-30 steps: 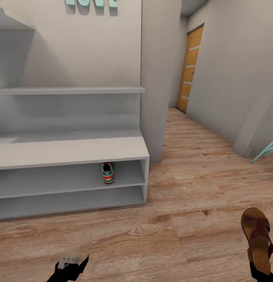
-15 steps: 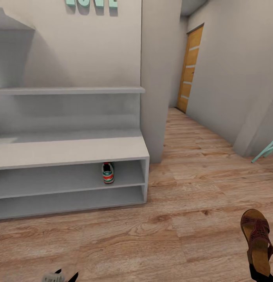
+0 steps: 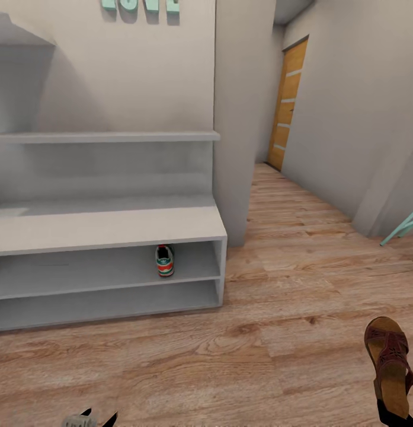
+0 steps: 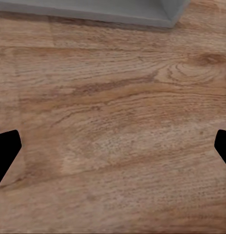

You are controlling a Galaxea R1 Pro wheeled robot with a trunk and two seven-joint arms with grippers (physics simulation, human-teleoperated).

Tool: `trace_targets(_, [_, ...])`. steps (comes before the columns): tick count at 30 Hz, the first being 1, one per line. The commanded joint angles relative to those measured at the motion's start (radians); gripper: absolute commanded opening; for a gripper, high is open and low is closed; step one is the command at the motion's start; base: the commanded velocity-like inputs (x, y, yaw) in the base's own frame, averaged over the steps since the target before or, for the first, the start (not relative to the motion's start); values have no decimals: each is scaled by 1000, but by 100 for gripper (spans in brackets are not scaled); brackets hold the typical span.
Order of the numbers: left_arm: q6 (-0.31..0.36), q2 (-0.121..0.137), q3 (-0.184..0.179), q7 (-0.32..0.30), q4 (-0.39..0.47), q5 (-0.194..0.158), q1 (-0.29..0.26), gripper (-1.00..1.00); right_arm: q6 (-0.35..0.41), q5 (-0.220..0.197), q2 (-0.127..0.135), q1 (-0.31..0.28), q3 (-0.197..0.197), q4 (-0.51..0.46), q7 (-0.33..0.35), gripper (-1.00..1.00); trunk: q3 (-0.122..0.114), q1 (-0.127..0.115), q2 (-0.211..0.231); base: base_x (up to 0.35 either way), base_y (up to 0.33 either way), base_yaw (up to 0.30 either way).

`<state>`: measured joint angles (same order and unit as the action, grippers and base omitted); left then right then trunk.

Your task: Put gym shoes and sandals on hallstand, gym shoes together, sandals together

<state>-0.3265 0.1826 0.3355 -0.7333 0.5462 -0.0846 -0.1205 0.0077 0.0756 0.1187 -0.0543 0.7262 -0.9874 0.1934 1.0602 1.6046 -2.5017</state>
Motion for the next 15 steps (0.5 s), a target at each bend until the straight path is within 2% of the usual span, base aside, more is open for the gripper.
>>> trace_targets(1, [0,0,2,-7,-2,-6,-1,100,2,4,-1,-1,4,-1,8,-100,1,-1,0,-194,144,0])
trace_targets(15, [0,0,2,-8,-2,-6,-1,100,2,4,-1,-1,4,1,8,-100,1,-1,0,-254,200,0])
